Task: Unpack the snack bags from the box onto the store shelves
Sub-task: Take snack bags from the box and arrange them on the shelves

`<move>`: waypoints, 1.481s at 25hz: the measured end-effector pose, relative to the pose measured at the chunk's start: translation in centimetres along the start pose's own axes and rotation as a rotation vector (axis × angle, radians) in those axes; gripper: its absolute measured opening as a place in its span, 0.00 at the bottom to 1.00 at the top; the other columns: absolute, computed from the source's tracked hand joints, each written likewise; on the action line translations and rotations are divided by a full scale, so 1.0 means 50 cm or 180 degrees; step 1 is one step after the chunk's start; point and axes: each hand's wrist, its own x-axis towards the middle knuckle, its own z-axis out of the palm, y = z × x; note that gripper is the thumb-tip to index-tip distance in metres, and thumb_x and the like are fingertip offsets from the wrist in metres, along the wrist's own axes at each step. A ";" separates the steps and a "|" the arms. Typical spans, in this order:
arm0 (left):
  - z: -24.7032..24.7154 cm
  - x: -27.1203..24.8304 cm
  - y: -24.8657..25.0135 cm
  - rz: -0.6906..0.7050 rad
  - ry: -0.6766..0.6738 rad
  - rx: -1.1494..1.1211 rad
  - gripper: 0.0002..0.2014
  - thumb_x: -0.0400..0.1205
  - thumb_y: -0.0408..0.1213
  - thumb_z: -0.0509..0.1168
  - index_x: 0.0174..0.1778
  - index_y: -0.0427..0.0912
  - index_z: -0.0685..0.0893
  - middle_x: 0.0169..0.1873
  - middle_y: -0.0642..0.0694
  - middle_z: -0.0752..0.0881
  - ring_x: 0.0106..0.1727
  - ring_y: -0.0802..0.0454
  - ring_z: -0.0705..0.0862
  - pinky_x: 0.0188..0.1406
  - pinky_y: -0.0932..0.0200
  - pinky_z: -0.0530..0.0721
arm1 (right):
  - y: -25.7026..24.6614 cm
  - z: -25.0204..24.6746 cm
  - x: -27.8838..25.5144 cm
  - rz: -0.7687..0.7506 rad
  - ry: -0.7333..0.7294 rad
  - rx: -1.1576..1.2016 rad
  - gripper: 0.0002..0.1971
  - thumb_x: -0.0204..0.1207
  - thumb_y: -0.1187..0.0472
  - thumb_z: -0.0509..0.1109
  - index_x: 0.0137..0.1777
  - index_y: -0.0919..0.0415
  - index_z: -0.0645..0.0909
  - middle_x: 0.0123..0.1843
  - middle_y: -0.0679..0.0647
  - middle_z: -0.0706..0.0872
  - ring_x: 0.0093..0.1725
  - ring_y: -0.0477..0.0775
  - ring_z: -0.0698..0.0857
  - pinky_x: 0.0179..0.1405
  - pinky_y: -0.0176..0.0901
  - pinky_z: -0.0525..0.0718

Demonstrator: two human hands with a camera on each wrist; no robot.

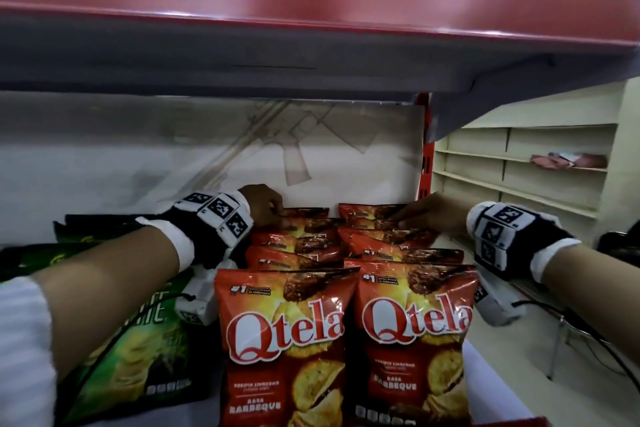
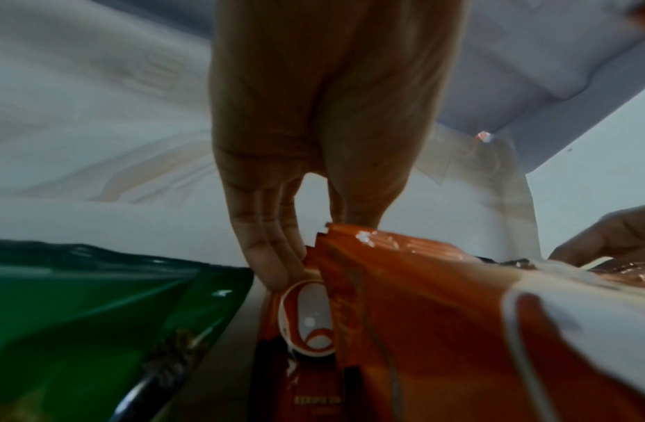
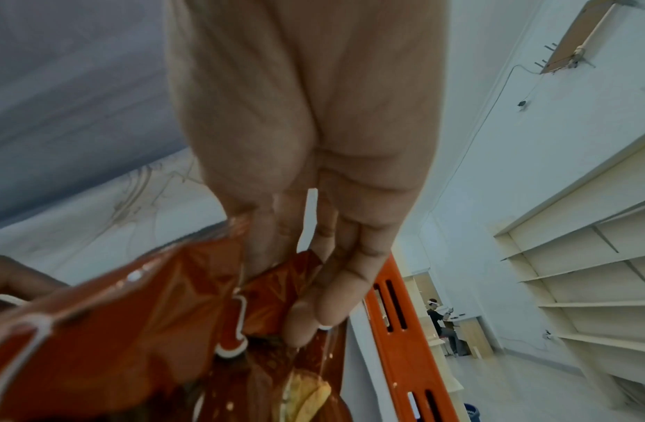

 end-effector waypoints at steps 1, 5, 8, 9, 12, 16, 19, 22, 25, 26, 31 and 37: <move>-0.001 0.001 0.002 -0.0068 0.0032 0.0017 0.18 0.80 0.49 0.68 0.59 0.40 0.84 0.64 0.42 0.83 0.66 0.46 0.79 0.57 0.62 0.71 | -0.001 -0.001 0.006 -0.0015 0.0108 -0.0150 0.11 0.76 0.57 0.73 0.57 0.51 0.86 0.59 0.52 0.87 0.53 0.53 0.86 0.55 0.44 0.84; -0.004 0.000 0.004 -0.0327 -0.0089 0.0079 0.21 0.81 0.49 0.65 0.66 0.39 0.80 0.68 0.41 0.79 0.68 0.45 0.78 0.63 0.58 0.74 | -0.001 -0.006 0.015 0.0124 0.0238 -0.0036 0.09 0.71 0.61 0.77 0.47 0.48 0.83 0.56 0.56 0.86 0.53 0.58 0.85 0.51 0.48 0.85; 0.009 0.004 0.005 -0.0331 -0.0035 -0.0095 0.21 0.81 0.49 0.65 0.66 0.39 0.80 0.69 0.41 0.78 0.70 0.44 0.76 0.65 0.58 0.73 | 0.008 0.004 0.014 0.0200 0.0586 -0.0155 0.11 0.68 0.54 0.80 0.48 0.45 0.82 0.57 0.55 0.84 0.56 0.59 0.84 0.57 0.52 0.84; 0.014 0.007 0.010 -0.0346 0.0020 -0.0175 0.21 0.81 0.48 0.66 0.66 0.39 0.80 0.69 0.41 0.78 0.70 0.45 0.76 0.64 0.58 0.73 | 0.010 0.007 0.012 0.0229 0.0665 -0.0209 0.14 0.67 0.51 0.80 0.50 0.44 0.82 0.58 0.55 0.84 0.57 0.59 0.84 0.59 0.53 0.84; 0.025 0.020 0.026 -0.0454 0.0077 -0.0217 0.21 0.81 0.46 0.66 0.65 0.34 0.82 0.65 0.39 0.82 0.65 0.44 0.80 0.61 0.58 0.76 | 0.014 0.016 0.008 0.0230 0.0684 0.0072 0.21 0.68 0.52 0.79 0.60 0.45 0.81 0.60 0.57 0.84 0.54 0.59 0.84 0.55 0.51 0.85; 0.027 0.017 0.020 -0.0723 0.0001 -0.0293 0.25 0.79 0.51 0.68 0.60 0.30 0.83 0.56 0.39 0.84 0.54 0.46 0.81 0.54 0.57 0.78 | 0.014 0.020 -0.010 0.0396 0.0566 0.0958 0.18 0.73 0.50 0.75 0.63 0.46 0.81 0.55 0.58 0.85 0.43 0.58 0.87 0.37 0.45 0.87; 0.012 -0.007 0.006 -0.0701 0.0112 -0.0594 0.24 0.78 0.51 0.69 0.61 0.36 0.83 0.59 0.42 0.84 0.60 0.45 0.82 0.56 0.57 0.80 | 0.012 -0.003 -0.039 0.0616 0.0226 0.1068 0.20 0.73 0.38 0.68 0.61 0.44 0.78 0.55 0.55 0.85 0.42 0.58 0.89 0.35 0.46 0.88; -0.014 -0.044 -0.016 -0.0364 0.0108 -0.1080 0.17 0.74 0.53 0.72 0.51 0.45 0.85 0.47 0.49 0.85 0.47 0.52 0.83 0.39 0.65 0.79 | 0.019 -0.025 -0.069 0.0655 -0.0060 0.1062 0.25 0.59 0.38 0.76 0.55 0.47 0.81 0.53 0.55 0.86 0.46 0.57 0.89 0.31 0.43 0.87; -0.014 -0.080 -0.023 -0.0154 -0.0382 -0.1062 0.14 0.73 0.51 0.74 0.51 0.51 0.86 0.52 0.50 0.86 0.47 0.55 0.84 0.40 0.65 0.85 | 0.017 -0.008 -0.092 0.0580 -0.0326 0.0971 0.22 0.62 0.49 0.80 0.56 0.46 0.84 0.57 0.55 0.86 0.51 0.56 0.87 0.39 0.43 0.87; -0.010 -0.083 -0.019 -0.0127 -0.0460 -0.0884 0.12 0.74 0.48 0.74 0.51 0.52 0.85 0.54 0.49 0.86 0.47 0.55 0.84 0.38 0.68 0.85 | 0.016 0.002 -0.091 0.0523 -0.0208 0.0916 0.20 0.65 0.51 0.80 0.58 0.48 0.85 0.58 0.55 0.87 0.53 0.56 0.87 0.46 0.45 0.87; 0.010 -0.062 0.008 -0.0192 -0.0009 -0.0724 0.18 0.72 0.45 0.77 0.56 0.45 0.86 0.58 0.45 0.83 0.54 0.53 0.78 0.50 0.67 0.71 | 0.014 0.016 -0.072 0.0362 0.0277 0.0665 0.16 0.66 0.52 0.80 0.53 0.50 0.85 0.59 0.54 0.86 0.59 0.57 0.84 0.61 0.44 0.79; -0.032 -0.112 0.007 0.0160 -0.0096 -0.1032 0.20 0.69 0.58 0.73 0.54 0.54 0.84 0.54 0.53 0.85 0.51 0.55 0.82 0.45 0.65 0.77 | 0.003 -0.024 -0.121 0.0291 0.0169 0.1163 0.26 0.59 0.42 0.77 0.54 0.57 0.83 0.52 0.57 0.85 0.46 0.55 0.85 0.39 0.45 0.85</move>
